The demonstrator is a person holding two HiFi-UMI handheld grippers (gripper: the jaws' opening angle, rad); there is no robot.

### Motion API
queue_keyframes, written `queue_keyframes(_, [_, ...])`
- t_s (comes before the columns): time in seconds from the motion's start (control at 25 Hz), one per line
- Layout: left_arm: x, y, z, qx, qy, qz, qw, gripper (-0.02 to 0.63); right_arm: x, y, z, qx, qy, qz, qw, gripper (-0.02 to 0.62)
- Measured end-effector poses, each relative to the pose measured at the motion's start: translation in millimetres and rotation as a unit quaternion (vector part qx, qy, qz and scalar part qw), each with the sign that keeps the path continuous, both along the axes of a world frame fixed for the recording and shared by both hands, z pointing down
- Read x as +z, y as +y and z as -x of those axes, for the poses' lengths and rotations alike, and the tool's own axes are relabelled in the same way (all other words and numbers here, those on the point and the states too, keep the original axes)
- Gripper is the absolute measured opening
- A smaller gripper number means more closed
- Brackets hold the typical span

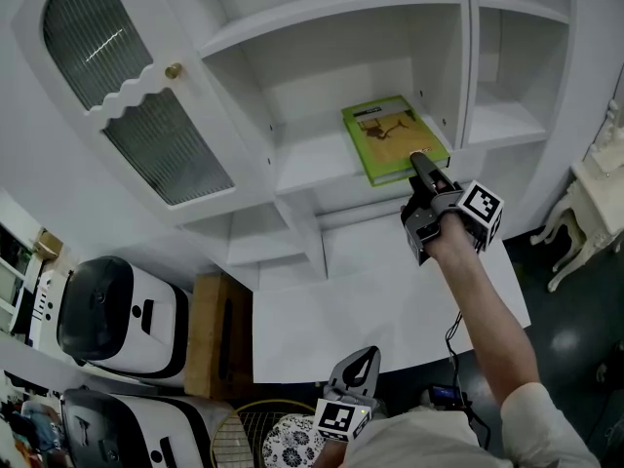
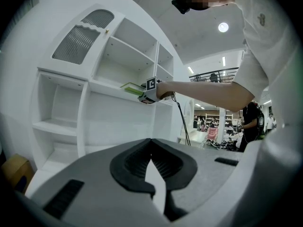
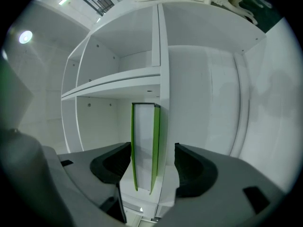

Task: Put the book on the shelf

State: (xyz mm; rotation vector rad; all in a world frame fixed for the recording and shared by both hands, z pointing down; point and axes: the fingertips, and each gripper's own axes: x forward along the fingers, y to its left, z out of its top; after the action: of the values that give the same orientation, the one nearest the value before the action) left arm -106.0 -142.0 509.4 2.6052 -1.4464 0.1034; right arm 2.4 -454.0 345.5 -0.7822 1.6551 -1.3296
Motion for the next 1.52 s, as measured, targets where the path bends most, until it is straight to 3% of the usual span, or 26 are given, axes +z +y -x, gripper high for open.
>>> queue_keyframes(0.84, [-3,13,-26,0.026,-0.006,-0.002,0.9996,0.003,20,80,-10,-0.044,0.023,-0.006,0.999,0.264])
queue_keyframes(1.16, [-4,21,-37,0.035,-0.007,-0.004,0.9994,0.003,45,110,-22,-0.038,0.043,0.013,0.998,0.053])
queue_keyframes(1.32, [-4,27,-41,0.038,-0.008,-0.004,0.9992,0.003,56,120,-27,-0.034,0.048,0.020,0.998,0.018])
queue_keyframes(1.52, [-2,33,-45,0.040,-0.007,-0.001,0.9992,0.003,66,132,-32,-0.039,0.063,0.014,0.997,0.018])
